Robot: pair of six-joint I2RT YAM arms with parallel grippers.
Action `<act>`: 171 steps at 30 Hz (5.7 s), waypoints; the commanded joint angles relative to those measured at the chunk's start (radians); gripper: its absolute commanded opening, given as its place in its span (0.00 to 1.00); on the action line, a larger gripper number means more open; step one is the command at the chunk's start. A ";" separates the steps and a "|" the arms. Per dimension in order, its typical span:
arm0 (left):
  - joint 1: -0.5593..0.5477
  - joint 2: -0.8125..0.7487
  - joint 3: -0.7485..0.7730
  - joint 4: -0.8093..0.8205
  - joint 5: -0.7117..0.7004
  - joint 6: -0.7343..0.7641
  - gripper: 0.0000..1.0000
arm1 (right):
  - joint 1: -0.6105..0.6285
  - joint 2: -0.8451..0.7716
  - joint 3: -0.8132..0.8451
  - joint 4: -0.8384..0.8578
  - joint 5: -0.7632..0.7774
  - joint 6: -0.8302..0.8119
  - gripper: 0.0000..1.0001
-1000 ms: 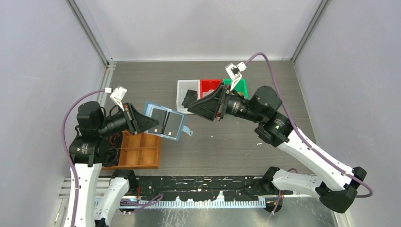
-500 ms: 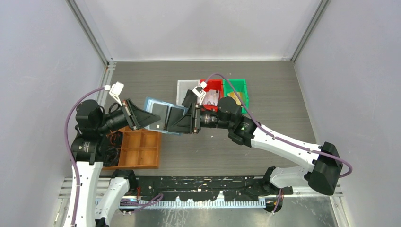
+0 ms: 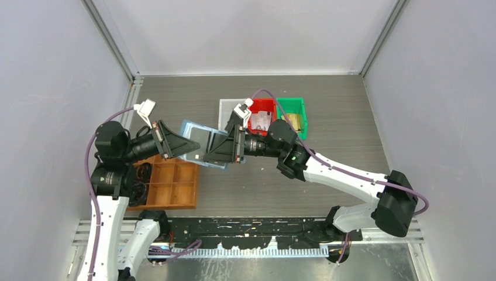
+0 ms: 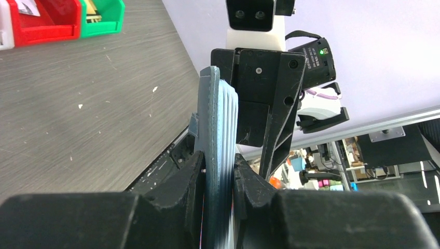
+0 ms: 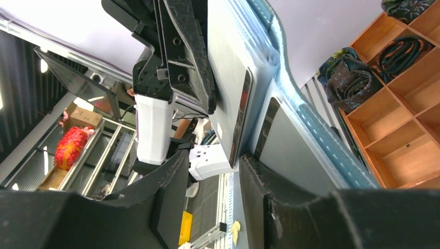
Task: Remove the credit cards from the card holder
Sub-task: Remove the credit card from the card holder, then place the credit card in the storage box.
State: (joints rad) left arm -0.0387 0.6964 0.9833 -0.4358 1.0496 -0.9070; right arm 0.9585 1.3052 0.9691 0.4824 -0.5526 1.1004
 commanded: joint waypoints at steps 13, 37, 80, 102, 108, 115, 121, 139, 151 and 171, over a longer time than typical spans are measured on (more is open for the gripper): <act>-0.002 -0.035 0.005 0.162 0.164 -0.125 0.04 | -0.003 0.060 0.033 0.228 0.020 0.107 0.28; -0.002 -0.028 0.029 0.165 0.176 -0.108 0.05 | -0.022 0.028 -0.049 0.297 0.115 0.127 0.04; -0.002 -0.037 0.050 0.145 0.205 -0.079 0.00 | -0.038 0.006 -0.024 0.236 0.092 0.088 0.34; -0.001 -0.038 0.054 0.157 0.197 -0.078 0.12 | -0.038 0.000 -0.031 0.197 0.118 0.068 0.01; -0.001 -0.030 0.060 0.154 0.195 -0.079 0.16 | -0.042 -0.038 -0.105 0.260 0.121 0.083 0.01; -0.001 -0.026 0.067 0.155 0.186 -0.088 0.22 | -0.052 -0.074 -0.157 0.268 0.135 0.085 0.01; -0.001 -0.027 0.073 0.158 0.187 -0.094 0.25 | -0.053 -0.088 -0.165 0.246 0.131 0.074 0.01; -0.001 -0.038 0.064 0.136 0.155 -0.049 0.00 | -0.051 0.034 -0.085 0.390 0.090 0.197 0.36; -0.001 -0.022 0.091 0.014 0.124 0.085 0.00 | -0.119 -0.090 -0.161 0.301 0.069 0.139 0.01; 0.000 -0.041 0.131 -0.158 0.101 0.298 0.00 | -0.514 0.032 0.134 -0.367 0.034 -0.269 0.01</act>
State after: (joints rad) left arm -0.0372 0.6739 1.0477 -0.5335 1.1374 -0.7128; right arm 0.4450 1.1648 0.9672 0.2443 -0.5251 0.9699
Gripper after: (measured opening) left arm 0.192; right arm 0.046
